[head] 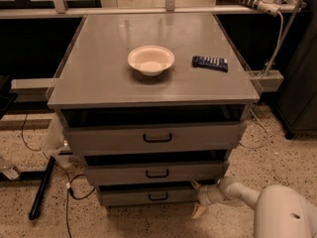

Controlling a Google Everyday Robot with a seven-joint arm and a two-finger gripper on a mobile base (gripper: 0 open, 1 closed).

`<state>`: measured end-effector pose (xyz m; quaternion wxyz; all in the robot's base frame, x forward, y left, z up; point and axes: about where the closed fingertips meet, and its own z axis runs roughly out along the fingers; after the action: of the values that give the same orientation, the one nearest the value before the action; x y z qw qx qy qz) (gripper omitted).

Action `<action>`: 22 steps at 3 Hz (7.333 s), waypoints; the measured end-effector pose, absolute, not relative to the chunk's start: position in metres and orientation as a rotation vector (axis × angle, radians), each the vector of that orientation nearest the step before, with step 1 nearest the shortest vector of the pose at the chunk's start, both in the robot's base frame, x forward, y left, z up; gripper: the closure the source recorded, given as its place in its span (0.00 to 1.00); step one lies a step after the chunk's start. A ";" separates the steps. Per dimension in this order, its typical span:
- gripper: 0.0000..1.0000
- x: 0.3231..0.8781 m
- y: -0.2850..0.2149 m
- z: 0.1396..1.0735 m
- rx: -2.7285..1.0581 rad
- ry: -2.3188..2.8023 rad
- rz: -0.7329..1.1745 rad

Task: Open bottom drawer

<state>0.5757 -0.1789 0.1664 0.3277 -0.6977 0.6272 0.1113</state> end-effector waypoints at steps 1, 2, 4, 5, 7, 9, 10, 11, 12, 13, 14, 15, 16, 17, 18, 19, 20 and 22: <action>0.00 0.577 -0.180 0.166 -1.826 1.643 0.289; 0.18 0.577 -0.179 0.166 -1.826 1.643 0.289; 0.64 0.577 -0.179 0.166 -1.826 1.643 0.289; 0.88 0.577 -0.179 0.173 -1.826 1.643 0.289; 1.00 0.577 -0.179 0.180 -1.826 1.643 0.289; 0.58 0.585 -0.182 0.179 -1.815 1.661 0.298; 0.35 0.579 -0.194 0.170 -1.768 1.681 0.330; 0.12 0.579 -0.193 0.176 -1.768 1.681 0.330; 0.00 0.533 -0.195 0.157 -1.687 1.679 0.441; 0.19 0.533 -0.193 0.164 -1.687 1.679 0.441; 0.42 0.513 -0.199 0.163 -1.699 1.663 0.423; 0.64 0.513 -0.199 0.171 -1.699 1.663 0.423; 0.88 0.513 -0.199 0.180 -1.699 1.663 0.423; 0.86 0.513 -0.199 0.186 -1.699 1.663 0.423; 0.63 0.513 -0.199 0.186 -1.699 1.663 0.423; 0.39 0.513 -0.199 0.186 -1.699 1.663 0.423; 0.16 0.513 -0.199 0.186 -1.699 1.663 0.423; 0.00 0.503 -0.197 0.152 -1.731 1.699 0.486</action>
Offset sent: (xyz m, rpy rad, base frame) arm 0.0012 -0.0006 -0.0002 -0.0009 -0.0015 -0.0012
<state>0.5026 -0.1970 0.1518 0.3278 -0.6611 0.6489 0.1855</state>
